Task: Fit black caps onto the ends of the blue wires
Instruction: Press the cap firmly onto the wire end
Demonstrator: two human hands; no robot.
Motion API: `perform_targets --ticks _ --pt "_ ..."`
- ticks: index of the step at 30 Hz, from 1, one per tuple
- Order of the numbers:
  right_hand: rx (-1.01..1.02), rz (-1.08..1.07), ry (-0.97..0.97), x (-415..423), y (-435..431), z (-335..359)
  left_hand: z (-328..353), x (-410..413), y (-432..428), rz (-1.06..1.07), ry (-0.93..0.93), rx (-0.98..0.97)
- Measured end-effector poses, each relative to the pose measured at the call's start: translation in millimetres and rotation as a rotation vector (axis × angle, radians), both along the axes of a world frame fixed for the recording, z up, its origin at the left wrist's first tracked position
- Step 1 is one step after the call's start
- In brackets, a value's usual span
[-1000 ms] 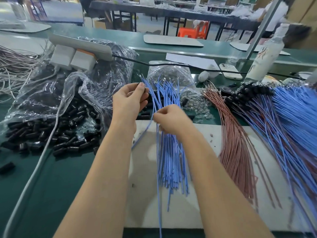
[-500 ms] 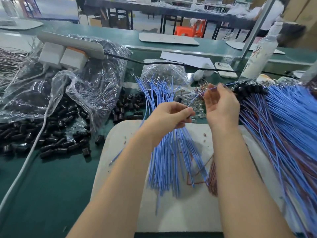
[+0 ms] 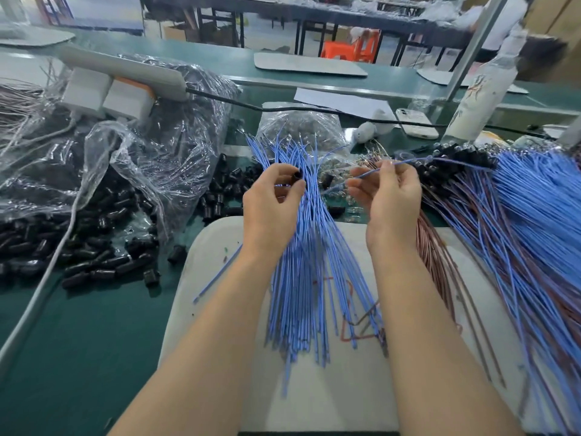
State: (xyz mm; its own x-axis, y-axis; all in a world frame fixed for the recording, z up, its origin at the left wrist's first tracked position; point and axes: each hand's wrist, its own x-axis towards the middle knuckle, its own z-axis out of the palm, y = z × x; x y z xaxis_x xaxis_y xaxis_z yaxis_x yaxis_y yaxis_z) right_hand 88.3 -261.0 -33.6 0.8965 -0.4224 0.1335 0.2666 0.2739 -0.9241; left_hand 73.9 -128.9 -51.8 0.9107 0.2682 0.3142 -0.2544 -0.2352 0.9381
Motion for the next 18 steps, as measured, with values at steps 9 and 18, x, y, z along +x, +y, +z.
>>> perform_targets --ticks 9,18 --pt "-0.051 -0.146 -0.188 -9.9 -0.1 10.7 -4.9 3.5 3.2 -0.023 0.055 -0.004" --pt "-0.042 -0.141 -0.21 -12.5 2.2 12.7 -9.9 4.5 1.6 -0.013 0.043 0.13"
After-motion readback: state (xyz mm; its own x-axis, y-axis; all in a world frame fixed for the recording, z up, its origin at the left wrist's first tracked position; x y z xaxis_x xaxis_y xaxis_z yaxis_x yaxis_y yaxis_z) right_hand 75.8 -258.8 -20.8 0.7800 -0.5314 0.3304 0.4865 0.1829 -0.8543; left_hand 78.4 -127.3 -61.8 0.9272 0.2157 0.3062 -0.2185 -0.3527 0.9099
